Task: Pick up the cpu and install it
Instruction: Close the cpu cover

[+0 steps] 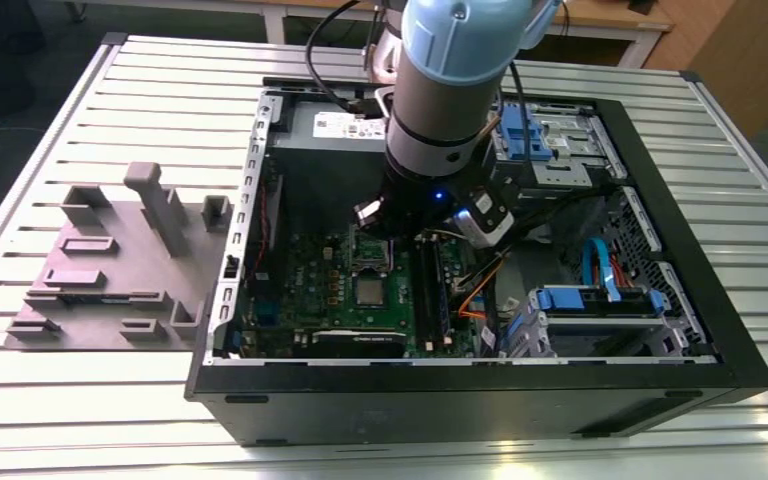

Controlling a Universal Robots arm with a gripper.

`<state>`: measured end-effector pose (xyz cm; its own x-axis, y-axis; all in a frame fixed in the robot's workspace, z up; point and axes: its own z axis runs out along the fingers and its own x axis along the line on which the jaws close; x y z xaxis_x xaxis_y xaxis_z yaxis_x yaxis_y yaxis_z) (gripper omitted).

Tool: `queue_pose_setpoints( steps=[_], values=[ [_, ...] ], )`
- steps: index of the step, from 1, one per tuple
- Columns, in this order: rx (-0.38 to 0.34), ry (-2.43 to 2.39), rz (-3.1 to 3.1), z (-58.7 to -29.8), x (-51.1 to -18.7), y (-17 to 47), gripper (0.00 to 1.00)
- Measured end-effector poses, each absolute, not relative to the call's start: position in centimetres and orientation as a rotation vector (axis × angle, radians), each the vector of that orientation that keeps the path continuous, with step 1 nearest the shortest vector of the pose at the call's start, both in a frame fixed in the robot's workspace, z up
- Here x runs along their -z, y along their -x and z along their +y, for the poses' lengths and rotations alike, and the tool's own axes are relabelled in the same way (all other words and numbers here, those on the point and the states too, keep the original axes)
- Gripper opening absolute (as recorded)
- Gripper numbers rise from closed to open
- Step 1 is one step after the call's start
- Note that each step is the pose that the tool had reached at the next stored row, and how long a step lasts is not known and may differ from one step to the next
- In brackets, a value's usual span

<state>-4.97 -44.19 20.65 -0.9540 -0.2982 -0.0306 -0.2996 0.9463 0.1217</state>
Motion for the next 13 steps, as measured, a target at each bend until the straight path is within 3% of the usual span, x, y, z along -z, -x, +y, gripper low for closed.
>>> queue_pose_setpoints(
  steps=[13],
  values=[
    [-0.198,0.684,3.056,-44.01,-20.33,4.98,0.1]
  ],
)
